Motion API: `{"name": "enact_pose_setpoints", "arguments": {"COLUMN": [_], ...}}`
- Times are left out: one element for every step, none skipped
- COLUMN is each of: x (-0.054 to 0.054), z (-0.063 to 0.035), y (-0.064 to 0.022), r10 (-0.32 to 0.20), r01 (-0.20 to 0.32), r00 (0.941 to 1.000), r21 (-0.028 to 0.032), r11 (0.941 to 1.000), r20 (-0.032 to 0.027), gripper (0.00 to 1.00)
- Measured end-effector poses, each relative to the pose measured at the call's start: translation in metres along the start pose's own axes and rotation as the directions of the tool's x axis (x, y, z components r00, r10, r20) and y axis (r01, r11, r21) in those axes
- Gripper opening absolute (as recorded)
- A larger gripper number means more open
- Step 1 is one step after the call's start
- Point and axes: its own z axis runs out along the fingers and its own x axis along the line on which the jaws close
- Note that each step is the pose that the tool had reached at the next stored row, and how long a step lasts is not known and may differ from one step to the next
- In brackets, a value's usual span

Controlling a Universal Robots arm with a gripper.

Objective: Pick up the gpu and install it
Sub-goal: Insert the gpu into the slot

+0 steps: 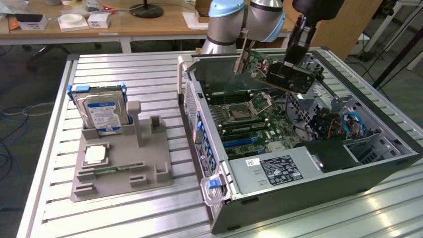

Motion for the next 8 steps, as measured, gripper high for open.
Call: {"name": "enact_pose_setpoints", "arguments": {"x": [0.0000, 0.0000, 0.0000, 0.0000, 0.0000, 0.0000, 0.0000, 0.0000], "z": [0.0000, 0.0000, 0.0000, 0.0000, 0.0000, 0.0000, 0.0000, 0.0000], "y": [0.0000, 0.0000, 0.0000, 0.0000, 0.0000, 0.0000, 0.0000, 0.0000], "r10": [-0.011, -0.021, -0.032, -0.043, -0.053, -0.064, -0.074, -0.085], "r01": [0.011, 0.021, 0.032, 0.043, 0.053, 0.064, 0.074, 0.085], "r00": [0.9999, 0.9998, 0.9995, 0.9991, 0.9986, 0.9979, 0.9972, 0.9964], "r21": [-0.0003, -0.0006, -0.0008, -0.0010, -0.0013, -0.0015, -0.0018, -0.0021], "r11": [0.9999, 0.9998, 0.9995, 0.9991, 0.9986, 0.9979, 0.9972, 0.9964], "r20": [-0.0004, -0.0007, -0.0012, -0.0015, -0.0019, -0.0022, -0.0026, -0.0029], "gripper": [0.26, 0.26, 0.26, 0.26, 0.26, 0.26, 0.26, 0.26]}}
